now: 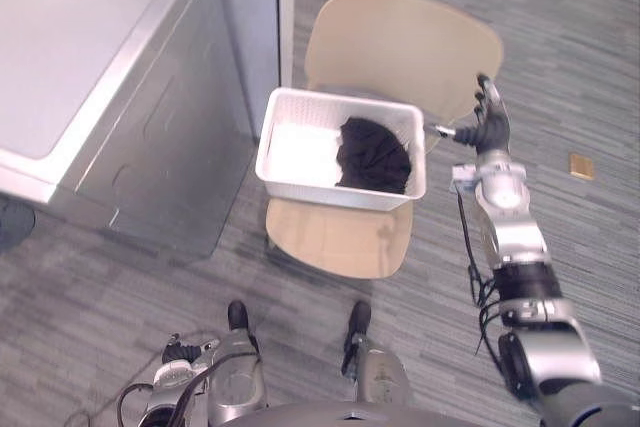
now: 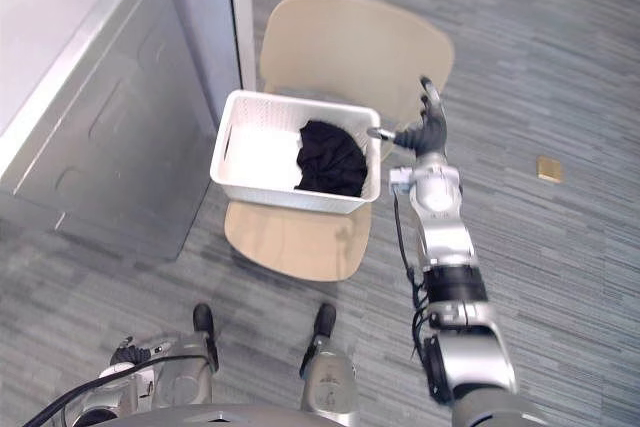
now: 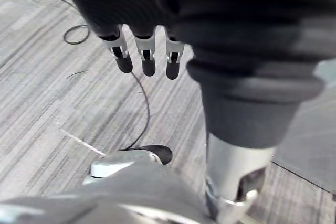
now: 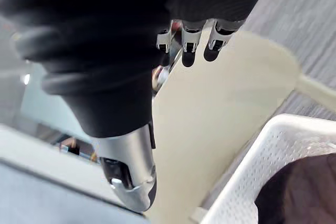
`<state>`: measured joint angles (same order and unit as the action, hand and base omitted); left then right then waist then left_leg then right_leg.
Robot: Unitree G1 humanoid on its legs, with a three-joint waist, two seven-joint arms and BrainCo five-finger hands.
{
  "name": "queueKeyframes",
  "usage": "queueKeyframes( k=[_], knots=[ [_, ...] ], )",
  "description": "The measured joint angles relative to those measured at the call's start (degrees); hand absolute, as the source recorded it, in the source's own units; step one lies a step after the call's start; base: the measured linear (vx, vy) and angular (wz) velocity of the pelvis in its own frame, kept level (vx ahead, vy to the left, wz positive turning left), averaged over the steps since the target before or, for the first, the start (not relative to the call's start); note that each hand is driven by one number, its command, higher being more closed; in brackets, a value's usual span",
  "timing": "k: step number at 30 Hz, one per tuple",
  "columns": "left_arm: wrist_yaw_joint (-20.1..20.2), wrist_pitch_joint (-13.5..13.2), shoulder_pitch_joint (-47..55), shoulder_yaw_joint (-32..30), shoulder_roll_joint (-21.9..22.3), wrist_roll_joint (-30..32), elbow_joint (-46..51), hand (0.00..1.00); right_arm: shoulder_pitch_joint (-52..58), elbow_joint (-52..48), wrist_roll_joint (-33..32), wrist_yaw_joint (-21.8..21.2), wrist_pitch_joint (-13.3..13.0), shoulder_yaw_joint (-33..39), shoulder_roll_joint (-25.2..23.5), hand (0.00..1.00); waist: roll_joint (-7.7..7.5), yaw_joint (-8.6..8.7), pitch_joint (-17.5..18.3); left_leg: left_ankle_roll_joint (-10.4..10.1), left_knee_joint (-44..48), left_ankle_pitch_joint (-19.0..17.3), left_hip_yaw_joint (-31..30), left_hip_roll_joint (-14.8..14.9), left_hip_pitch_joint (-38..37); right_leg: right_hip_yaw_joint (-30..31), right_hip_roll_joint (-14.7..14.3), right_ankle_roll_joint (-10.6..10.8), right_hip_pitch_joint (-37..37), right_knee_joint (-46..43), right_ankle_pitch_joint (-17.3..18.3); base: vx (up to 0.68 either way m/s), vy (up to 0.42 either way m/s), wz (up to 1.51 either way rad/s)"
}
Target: Pick up the laundry basket with both hands and put the clothes into the washing machine.
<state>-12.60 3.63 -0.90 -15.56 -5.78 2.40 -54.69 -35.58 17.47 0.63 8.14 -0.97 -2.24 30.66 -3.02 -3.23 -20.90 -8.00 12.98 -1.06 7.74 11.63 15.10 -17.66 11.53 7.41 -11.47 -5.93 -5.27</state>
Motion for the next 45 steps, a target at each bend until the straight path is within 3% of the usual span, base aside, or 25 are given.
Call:
queueKeyframes(
  k=[4,8,17,25,35,45],
  knots=[
    [-1.11,0.31,-0.66,0.03,-1.49,0.2,-0.01,0.0,-5.85,1.15,2.8,-1.7,0.04,-5.8,2.43,0.0,-2.27,-1.3,-4.05,0.07,0.99,0.75,-1.62,-0.04,3.45,-0.64,0.0,-0.14,-2.42,-1.15,-0.07,-0.06,0.004,0.16],
    [-2.11,0.76,-0.8,0.75,-2.25,0.23,-0.47,0.0,-7.0,1.6,5.3,-2.85,0.19,-12.32,4.03,0.0,-3.67,-2.24,-5.2,0.13,2.44,0.89,-3.76,-0.1,8.05,-2.09,-0.05,-0.29,-5.13,-1.56,-0.11,-0.03,0.009,0.17],
    [-5.07,0.49,-5.36,1.12,-3.69,-0.2,0.07,0.0,-22.33,14.73,6.61,-1.32,2.63,-17.42,6.61,0.0,-4.94,-3.11,-6.85,0.15,2.87,2.51,-5.67,0.22,14.97,-3.21,-0.71,-1.72,-10.79,-1.57,-1.29,-0.03,-0.003,0.03],
    [-7.71,0.15,-8.59,1.21,-4.23,-2.86,-0.01,0.0,-27.8,25.25,6.23,2.42,5.34,-17.37,7.08,0.0,-5.25,-4.06,-7.48,-0.14,2.36,3.59,-6.36,1.07,18.21,-3.45,-2.01,-2.45,-13.36,-0.31,-2.32,0.0,-0.011,-0.02],
    [-9.1,0.05,-9.69,3.32,-4.44,-5.73,-0.01,0.0,-30.49,36.74,4.17,3.13,6.45,-14.27,5.33,0.0,-5.2,-4.27,-7.63,-0.25,1.65,4.67,-7.65,1.14,20.8,-4.85,-2.55,-2.82,-14.72,0.78,-2.94,0.01,0.003,0.03],
    [-9.69,-0.5,-11.56,6.18,-5.23,-6.84,-0.24,0.0,-30.55,47.67,6.56,2.45,7.42,-12.8,3.78,0.0,-4.62,-4.73,-8.01,-0.4,-2.34,7.45,-7.74,1.11,21.98,-5.11,-2.71,-3.28,-17.5,1.12,-3.36,0.0,-0.001,0.0]
  ],
)
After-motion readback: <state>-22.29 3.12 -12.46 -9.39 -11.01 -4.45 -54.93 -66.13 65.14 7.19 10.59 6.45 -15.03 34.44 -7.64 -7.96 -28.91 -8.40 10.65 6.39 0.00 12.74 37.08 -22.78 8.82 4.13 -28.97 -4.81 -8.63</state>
